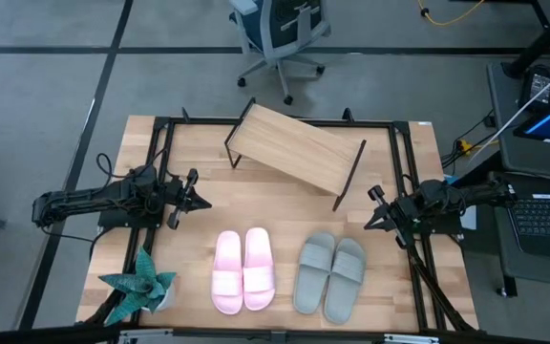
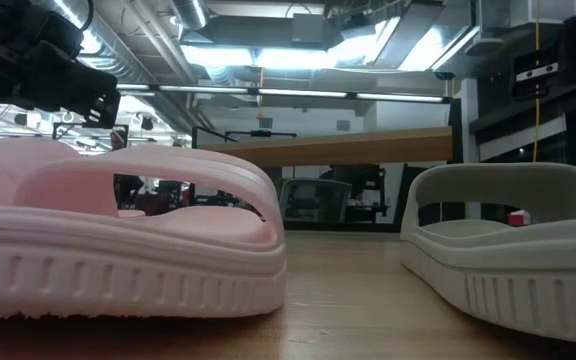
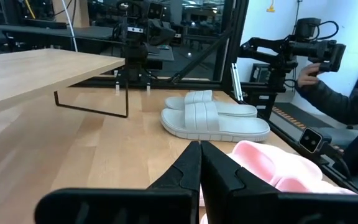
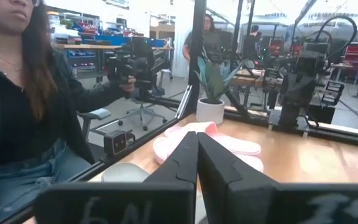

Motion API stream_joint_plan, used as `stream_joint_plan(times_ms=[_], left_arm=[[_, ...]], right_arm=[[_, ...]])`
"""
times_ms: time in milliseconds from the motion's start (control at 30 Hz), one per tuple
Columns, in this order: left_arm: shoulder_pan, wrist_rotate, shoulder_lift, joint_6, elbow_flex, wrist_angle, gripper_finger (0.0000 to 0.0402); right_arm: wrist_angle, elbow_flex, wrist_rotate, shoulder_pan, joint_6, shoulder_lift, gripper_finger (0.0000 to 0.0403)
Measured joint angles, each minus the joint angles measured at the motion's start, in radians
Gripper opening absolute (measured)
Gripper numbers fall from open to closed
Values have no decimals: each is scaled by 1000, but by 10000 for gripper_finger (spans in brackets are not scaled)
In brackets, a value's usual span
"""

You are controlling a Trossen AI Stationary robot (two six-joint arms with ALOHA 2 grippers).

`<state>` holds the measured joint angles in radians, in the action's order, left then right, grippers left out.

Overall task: Pick and place slides into the shelf
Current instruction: Put the left pink slide on the shelf

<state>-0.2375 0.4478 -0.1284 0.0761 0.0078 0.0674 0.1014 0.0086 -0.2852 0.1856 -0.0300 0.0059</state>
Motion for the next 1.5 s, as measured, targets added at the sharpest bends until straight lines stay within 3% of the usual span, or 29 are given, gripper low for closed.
stream_joint_plan(times_ms=[367,667,867,967,1267,1500], left_arm=[[0,-19,0,1,0,0,0],[0,-19,0,4,0,56,0],[0,41,0,147,16,183,0],[1,70,0,154,36,188,0],[9,32,-6,125,40,126,0],[88,4,-41,124,40,131,0]], right_arm=[[11,0,3,0,1,0,11],[127,0,3,0,2,0,6],[108,30,6,0,49,17,6],[74,66,15,0,57,63,4],[9,168,15,0,52,293,2],[183,206,-44,22,12,456,2]])
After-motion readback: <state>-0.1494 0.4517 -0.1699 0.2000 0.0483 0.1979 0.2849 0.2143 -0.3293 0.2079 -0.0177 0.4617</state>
